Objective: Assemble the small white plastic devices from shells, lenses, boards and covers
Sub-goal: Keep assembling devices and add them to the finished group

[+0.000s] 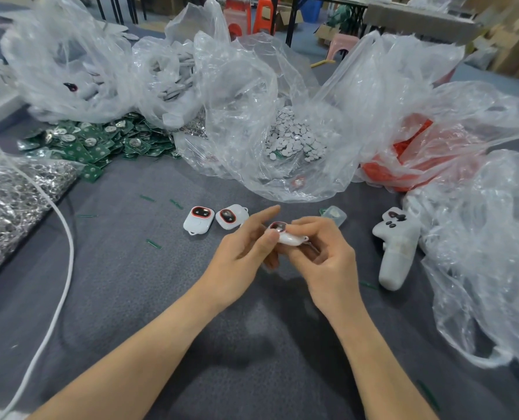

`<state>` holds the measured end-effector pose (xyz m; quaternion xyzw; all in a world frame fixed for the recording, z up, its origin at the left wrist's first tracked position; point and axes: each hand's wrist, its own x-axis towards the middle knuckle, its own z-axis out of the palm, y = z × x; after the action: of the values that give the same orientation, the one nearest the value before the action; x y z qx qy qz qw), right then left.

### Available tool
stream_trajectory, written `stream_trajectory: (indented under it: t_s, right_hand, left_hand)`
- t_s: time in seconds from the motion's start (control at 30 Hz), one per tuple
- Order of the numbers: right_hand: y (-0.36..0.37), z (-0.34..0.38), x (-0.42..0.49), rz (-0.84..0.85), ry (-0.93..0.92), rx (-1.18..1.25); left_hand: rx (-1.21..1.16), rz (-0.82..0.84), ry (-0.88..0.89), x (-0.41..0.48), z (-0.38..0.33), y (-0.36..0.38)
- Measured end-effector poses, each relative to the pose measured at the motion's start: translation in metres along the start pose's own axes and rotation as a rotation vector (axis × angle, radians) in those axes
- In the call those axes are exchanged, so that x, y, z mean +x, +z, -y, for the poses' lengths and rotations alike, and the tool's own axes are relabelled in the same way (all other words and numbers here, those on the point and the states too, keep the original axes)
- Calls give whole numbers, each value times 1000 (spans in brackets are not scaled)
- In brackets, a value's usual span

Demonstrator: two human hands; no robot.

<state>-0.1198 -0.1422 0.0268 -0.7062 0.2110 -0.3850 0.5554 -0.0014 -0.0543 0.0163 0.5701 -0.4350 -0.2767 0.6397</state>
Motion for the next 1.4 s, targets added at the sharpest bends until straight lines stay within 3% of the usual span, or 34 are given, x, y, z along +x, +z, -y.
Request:
stream_trajectory:
  t_s: [0.1, 0.33, 0.6, 0.87, 1.4]
  right_hand:
    - [2, 1, -1, 96, 21, 49]
    - [-2, 1, 1, 83, 226, 91]
    - [-5, 2, 1, 115, 256, 91]
    - [1, 4, -1, 119, 242, 152]
    - [-2, 6, -2, 119, 215, 15]
  left_hand:
    - [79, -52, 16, 2, 2, -2]
    - [192, -44, 63, -2, 0, 0]
    - [201, 7, 81, -4, -2, -1]
    - [68, -63, -7, -1, -3, -1]
    - [74, 68, 9, -2, -1, -1]
